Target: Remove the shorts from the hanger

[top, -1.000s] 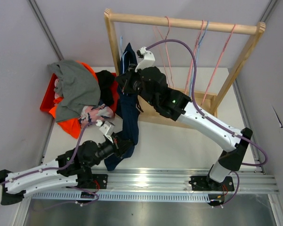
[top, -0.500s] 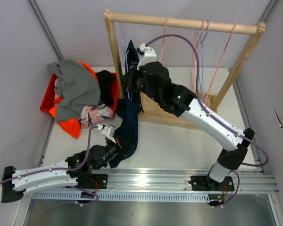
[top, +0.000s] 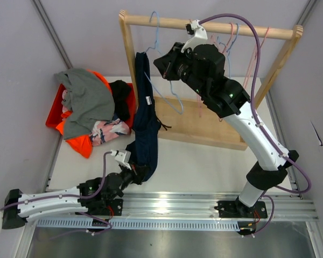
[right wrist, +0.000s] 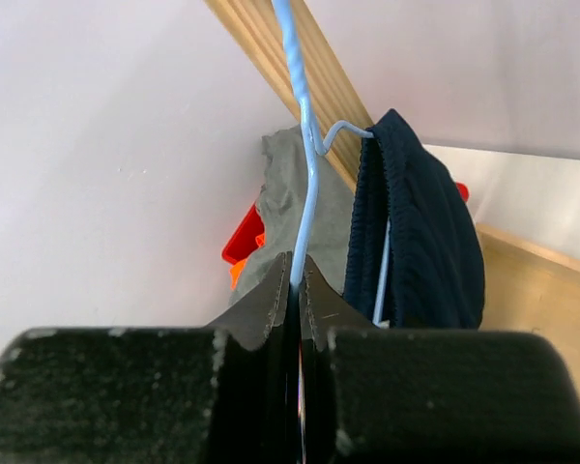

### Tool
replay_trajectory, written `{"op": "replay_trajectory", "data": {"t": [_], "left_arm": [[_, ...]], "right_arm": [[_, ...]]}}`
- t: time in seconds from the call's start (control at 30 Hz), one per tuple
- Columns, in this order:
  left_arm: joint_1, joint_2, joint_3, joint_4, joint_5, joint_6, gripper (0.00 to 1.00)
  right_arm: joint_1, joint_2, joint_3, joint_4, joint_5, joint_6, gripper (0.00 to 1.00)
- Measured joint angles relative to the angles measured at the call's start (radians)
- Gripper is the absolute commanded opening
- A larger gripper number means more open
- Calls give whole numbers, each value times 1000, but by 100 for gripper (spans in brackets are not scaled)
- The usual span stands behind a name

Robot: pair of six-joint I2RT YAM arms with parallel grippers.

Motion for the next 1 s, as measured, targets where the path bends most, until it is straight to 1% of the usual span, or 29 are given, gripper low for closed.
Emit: {"op": "replay_trajectory", "data": {"t": [0.2,0.27,0.37,0.43,0.57,0.6,0.67,0.73,0.87,0.9,0.97,1.0], "left_arm": [[0,58,17,-21,-24,7,0],[-1,78,59,-42,-46,24,0],[6,153,185,-85,-98,89,0],[45,223,293,-98,-103,148,0],[175,351,500,-97,-79,258,0],[201,374,543,-101,-73,285,0],[258,418,628,-129,-58,333,0],[358,455,701,-156,-13,361,0],[657,504,808,-246,140,385,0],[715,520,828,-259,166,390,0],[804,551,855,-268,223,405,0],[829,564,864,-272,245,411,0]], "right_arm": [[-5,-1,-5,-21,-38,34,0],[0,-23,-54,-9,-35,47,0],[32,-83,-148,2,-10,70,0],[65,-136,-212,0,14,89,0],[146,-311,-423,8,53,130,0],[158,-344,-452,3,60,136,0],[162,-379,-458,-10,75,141,0],[162,-386,-425,-19,93,140,0],[161,-358,-276,-86,113,140,0],[161,-354,-237,-104,116,141,0],[161,-353,-179,-144,117,154,0],[161,-358,-161,-162,117,165,0]]}}
